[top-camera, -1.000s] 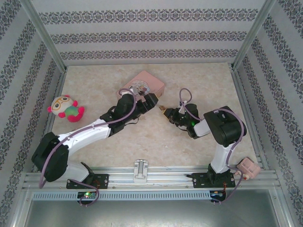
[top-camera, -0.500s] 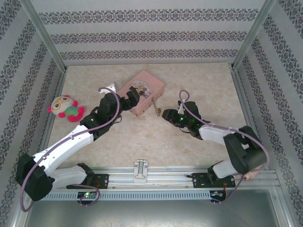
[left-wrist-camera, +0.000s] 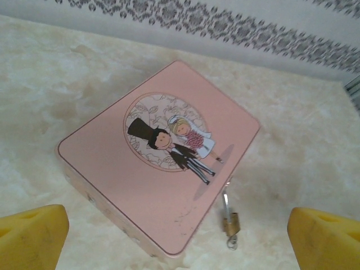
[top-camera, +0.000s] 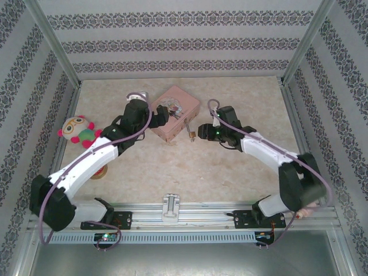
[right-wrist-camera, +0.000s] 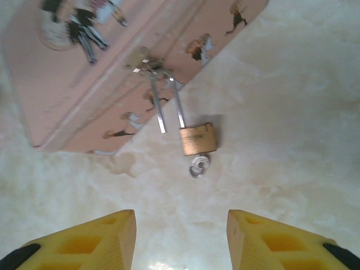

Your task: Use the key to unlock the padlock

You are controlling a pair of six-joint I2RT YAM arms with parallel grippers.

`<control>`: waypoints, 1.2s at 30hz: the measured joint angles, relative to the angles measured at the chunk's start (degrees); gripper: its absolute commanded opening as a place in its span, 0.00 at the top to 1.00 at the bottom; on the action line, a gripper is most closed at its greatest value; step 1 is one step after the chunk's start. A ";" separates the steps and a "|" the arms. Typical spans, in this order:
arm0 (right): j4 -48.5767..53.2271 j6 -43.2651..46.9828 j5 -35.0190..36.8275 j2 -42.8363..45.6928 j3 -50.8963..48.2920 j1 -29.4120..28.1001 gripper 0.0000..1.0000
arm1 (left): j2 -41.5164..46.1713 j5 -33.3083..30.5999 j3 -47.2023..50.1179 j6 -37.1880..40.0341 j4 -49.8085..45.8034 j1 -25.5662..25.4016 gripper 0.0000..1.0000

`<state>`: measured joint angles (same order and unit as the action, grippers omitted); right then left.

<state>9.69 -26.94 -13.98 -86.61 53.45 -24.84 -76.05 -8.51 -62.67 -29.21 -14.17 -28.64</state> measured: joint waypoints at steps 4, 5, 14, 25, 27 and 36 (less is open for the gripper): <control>2.75 3.98 0.13 -7.56 3.98 -0.17 0.44 | -6.86 1.22 -3.65 1.22 -2.84 1.44 0.01; 3.39 4.76 0.26 -9.07 4.96 -0.24 0.43 | -8.17 1.51 -3.91 1.40 -3.21 1.68 0.01; 6.82 10.60 4.37 -18.64 13.97 -3.80 0.38 | -16.46 1.92 -4.81 1.33 -4.48 3.63 0.01; 9.42 14.14 8.07 -25.16 19.43 -5.33 0.38 | -21.42 2.56 -6.25 0.68 -5.03 5.16 0.01; 9.51 14.67 8.61 -25.99 20.24 -5.33 0.38 | -21.57 2.56 -6.27 0.63 -5.07 5.18 0.01; 10.21 16.26 10.12 -29.75 23.54 -5.44 0.43 | -21.64 2.56 -6.25 0.31 -5.20 5.44 0.01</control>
<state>19.90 -10.68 -3.86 -116.36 76.99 -30.28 -97.69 -5.96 -68.93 -28.91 -19.38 -23.20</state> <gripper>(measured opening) 0.592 0.992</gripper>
